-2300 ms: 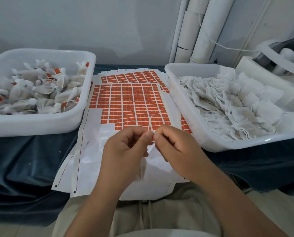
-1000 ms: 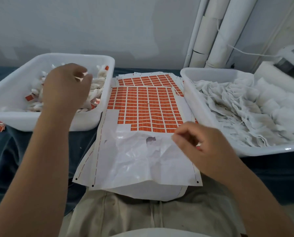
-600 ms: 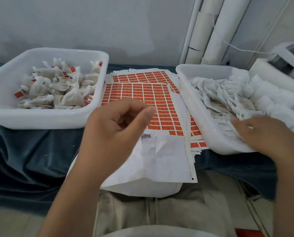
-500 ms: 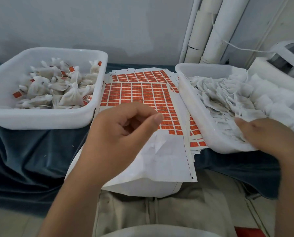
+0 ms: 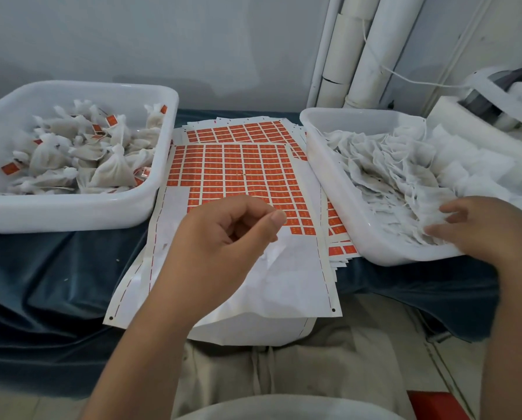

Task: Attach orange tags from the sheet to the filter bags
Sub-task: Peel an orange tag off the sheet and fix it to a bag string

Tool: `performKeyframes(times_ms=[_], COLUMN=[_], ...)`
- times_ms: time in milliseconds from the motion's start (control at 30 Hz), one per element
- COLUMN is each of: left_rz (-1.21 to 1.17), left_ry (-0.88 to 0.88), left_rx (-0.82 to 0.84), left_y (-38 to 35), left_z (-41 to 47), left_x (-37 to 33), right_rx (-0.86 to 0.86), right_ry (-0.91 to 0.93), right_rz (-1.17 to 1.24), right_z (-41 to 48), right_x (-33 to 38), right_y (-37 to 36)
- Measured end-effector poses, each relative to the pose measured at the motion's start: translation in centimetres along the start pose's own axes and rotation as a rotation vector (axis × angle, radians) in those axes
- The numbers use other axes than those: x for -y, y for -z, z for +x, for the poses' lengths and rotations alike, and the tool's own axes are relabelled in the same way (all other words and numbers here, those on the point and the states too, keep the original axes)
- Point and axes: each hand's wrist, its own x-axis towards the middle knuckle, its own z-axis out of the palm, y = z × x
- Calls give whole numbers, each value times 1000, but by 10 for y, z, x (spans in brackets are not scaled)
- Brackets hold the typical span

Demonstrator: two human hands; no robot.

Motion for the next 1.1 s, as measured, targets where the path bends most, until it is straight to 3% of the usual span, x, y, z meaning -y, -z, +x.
performKeyframes(times_ms=[233,400,500,633,767,900,1100], left_rz=[1,-3,13,13,8,-14,-8], left_ry=[6,30,32,29,23,36,37], left_rx=[9,19,37,50,52,72,90], left_y=[-3,-5,-7,-9,-10,-14,-23], left_z=[-1,-2,-2,-3,-3,-4,-4], left_x=[-2,-2,-1,-1,1,2,7], right_rx=[-157,134,78,-168,-337,-349,-254], right_ry=[127,111,98,160,227,274,478], right_rz=[-6,-202,-199,-55,272,627,896], right_z=[-5,-21,-17,-18,2,-11,-51], right_x=[-1,-2,-4,-12,-38,-18,37], right_y=[2,11,6,14,17,19,10])
